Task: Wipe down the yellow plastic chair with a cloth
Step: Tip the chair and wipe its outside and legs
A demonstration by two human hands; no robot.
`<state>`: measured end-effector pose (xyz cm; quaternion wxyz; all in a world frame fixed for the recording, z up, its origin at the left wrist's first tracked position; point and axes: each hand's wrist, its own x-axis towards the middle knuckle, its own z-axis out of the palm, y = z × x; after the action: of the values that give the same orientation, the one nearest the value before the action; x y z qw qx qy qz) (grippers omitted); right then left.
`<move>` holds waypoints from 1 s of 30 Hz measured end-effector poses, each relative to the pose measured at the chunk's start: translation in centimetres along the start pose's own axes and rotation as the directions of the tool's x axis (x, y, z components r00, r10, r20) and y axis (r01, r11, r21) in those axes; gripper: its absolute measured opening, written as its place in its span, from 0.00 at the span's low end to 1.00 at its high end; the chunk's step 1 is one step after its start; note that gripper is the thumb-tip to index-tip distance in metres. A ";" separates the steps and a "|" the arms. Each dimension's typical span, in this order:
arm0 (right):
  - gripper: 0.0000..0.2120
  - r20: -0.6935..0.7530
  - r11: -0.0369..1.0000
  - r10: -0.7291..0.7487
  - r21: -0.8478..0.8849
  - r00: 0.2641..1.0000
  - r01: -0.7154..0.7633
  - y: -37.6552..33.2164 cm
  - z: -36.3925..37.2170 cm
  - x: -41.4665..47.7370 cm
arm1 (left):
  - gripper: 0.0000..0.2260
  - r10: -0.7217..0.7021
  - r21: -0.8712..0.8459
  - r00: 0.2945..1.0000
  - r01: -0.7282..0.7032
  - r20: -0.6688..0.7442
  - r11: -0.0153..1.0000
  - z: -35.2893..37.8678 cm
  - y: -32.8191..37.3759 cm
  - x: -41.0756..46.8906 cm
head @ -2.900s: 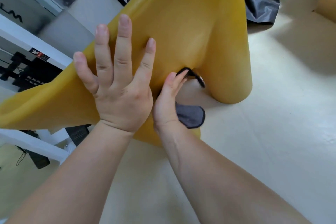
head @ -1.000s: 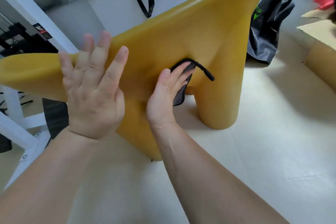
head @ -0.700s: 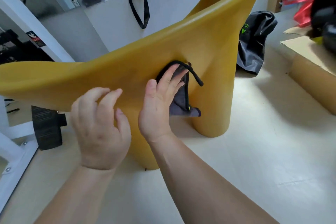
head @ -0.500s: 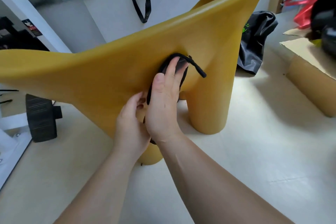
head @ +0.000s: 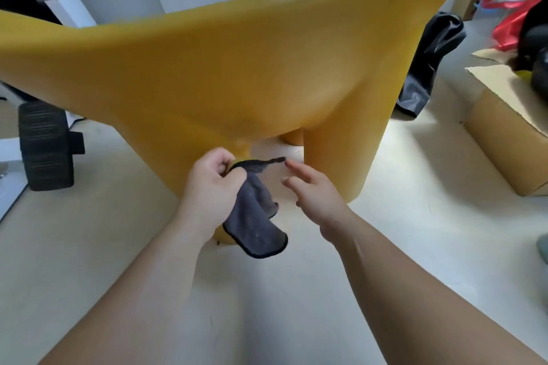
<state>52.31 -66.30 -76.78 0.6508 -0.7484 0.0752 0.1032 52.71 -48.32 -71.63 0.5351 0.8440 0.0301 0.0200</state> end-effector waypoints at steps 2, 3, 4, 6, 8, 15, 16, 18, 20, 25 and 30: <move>0.25 0.034 0.994 0.105 -0.002 0.994 -0.105 1.3 0.7 -0.1 | 0.11 -0.053 0.101 0.993 0.042 0.106 0.994 -0.7 -0.2 -0.2; 0.26 0.051 0.993 0.115 0.014 0.992 -0.116 1.7 1.1 -0.2 | 0.12 -0.083 0.122 0.982 0.062 0.170 0.991 -1.0 -0.2 -0.4; 0.29 0.076 0.993 0.108 0.029 0.991 -0.111 2.0 1.5 -0.2 | 0.12 -0.111 0.131 0.966 0.082 0.233 0.988 -1.2 -0.3 -0.6; 0.34 0.159 0.999 0.041 -0.002 0.986 -0.041 2.0 2.0 -0.4 | 0.12 -0.152 0.113 0.933 0.121 0.326 0.986 -1.8 -0.4 -1.0; 0.29 0.229 0.990 -0.067 -0.107 0.971 0.094 1.3 2.3 -0.2 | 0.12 -0.166 0.041 0.923 0.161 0.348 0.986 -2.2 -0.6 -1.0; 0.12 0.362 0.950 -0.072 -0.260 0.930 0.174 -1.3 0.8 0.8 | 0.07 -0.103 -0.081 0.978 0.119 0.180 0.990 -2.8 -1.4 0.0; 0.12 0.353 0.887 -0.080 -0.401 0.932 0.228 -1.3 0.5 1.0 | 0.08 -0.085 -0.075 0.974 0.103 0.209 0.992 -2.7 -1.5 0.0; 0.16 0.310 0.784 -0.074 -0.570 0.948 0.248 -1.3 0.0 1.3 | 0.09 -0.048 -0.030 0.966 0.057 0.254 0.998 -2.5 -1.9 0.0; 0.13 0.260 0.746 -0.041 -0.634 0.965 0.203 -1.9 -1.0 1.3 | 0.11 -0.006 0.148 0.963 -0.036 0.271 0.988 -2.6 -2.7 0.2; 0.08 0.225 0.703 0.029 -0.697 0.974 0.141 -2.9 -4.5 1.0 | 0.14 -0.080 0.429 0.922 -0.099 0.380 0.898 -3.2 -4.2 0.1; 0.06 0.169 0.950 0.091 -0.309 0.981 -0.035 -2.0 -7.4 0.9 | 0.07 -0.284 0.456 0.857 0.065 0.431 0.887 -3.2 -5.4 -0.7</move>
<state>54.09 -73.31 -74.11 0.5282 -0.8245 0.0226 0.2019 51.68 -43.17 -75.11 0.3274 0.9111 -0.0233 -0.2495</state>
